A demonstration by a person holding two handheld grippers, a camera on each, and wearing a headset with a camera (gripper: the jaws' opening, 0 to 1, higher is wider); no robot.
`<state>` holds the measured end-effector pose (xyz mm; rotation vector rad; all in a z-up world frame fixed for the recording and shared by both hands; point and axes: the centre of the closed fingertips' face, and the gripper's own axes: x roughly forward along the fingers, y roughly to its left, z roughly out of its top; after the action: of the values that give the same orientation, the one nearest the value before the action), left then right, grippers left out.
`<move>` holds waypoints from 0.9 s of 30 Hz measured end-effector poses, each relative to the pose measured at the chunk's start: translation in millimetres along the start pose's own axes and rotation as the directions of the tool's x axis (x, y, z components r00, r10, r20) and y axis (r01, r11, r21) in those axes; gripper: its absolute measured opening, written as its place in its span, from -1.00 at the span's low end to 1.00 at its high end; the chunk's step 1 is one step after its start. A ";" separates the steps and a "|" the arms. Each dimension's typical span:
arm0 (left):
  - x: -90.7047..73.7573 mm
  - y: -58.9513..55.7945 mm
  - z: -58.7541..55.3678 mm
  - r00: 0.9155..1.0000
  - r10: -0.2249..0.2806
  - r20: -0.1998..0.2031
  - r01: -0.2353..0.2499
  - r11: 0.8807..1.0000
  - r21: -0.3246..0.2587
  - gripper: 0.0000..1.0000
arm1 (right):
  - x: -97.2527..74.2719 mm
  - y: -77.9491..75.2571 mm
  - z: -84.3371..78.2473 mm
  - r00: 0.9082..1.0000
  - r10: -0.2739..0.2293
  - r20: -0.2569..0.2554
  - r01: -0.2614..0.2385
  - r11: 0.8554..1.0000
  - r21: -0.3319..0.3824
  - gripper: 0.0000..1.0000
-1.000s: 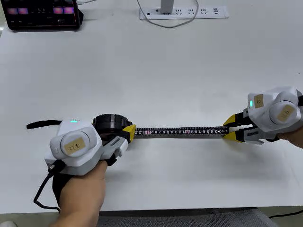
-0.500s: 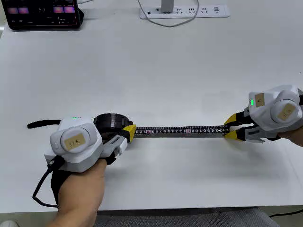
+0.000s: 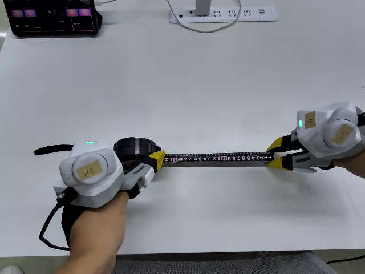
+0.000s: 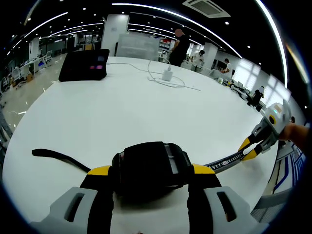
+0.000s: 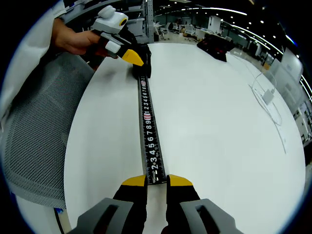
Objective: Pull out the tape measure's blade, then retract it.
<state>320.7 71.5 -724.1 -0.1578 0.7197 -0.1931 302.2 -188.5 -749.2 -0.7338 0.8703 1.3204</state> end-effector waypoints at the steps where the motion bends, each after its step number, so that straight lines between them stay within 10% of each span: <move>1: -0.1 -0.1 0.0 1.000 -0.001 0.000 0.001 1.000 -0.001 0.14 | 0.4 0.1 1.0 1.000 0.001 0.002 -0.001 1.000 0.001 -0.79; 27: 1.4 0.4 -0.4 1.000 -0.011 0.001 0.011 1.000 -0.024 0.14 | 12.5 -0.8 29.0 0.999 0.024 0.049 -0.023 1.000 -0.015 -0.79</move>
<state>321.5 71.6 -725.3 -0.1847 0.7205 -0.1946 306.9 -157.5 -745.5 -0.7015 0.8334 1.3615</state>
